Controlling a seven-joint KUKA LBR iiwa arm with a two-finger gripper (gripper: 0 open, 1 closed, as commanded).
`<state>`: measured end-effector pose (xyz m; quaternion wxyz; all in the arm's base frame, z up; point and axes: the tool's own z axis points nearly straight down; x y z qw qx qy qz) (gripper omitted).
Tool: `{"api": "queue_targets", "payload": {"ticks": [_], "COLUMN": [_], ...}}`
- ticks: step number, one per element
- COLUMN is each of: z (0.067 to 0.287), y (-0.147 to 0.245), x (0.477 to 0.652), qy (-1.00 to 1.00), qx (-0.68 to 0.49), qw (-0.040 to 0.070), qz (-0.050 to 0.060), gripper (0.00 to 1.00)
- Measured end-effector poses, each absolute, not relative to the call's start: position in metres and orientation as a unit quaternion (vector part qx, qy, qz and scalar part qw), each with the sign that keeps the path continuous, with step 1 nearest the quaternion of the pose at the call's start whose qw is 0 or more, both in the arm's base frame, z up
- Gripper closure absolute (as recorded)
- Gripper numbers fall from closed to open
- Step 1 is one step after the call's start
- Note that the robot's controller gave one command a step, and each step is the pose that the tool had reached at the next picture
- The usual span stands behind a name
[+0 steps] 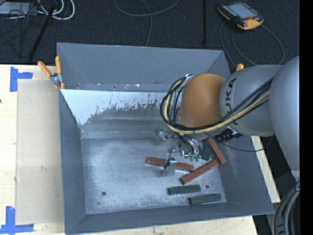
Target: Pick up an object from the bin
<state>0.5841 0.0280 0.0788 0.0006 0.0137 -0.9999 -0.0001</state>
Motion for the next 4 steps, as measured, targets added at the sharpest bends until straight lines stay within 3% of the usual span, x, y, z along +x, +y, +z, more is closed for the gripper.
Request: {"api": "queue_targets", "payload": {"ticks": [1, 4], "z": [0.0703, 0.0755], "y": [-0.0275, -0.0273], "x": [0.5821, 0.5807], "qy": [-0.999, -0.999], "qx": [0.039, 0.039], "qw": [0.000, 0.002], "qz": [0.000, 0.000], "gripper": [1.00, 1.00]}}
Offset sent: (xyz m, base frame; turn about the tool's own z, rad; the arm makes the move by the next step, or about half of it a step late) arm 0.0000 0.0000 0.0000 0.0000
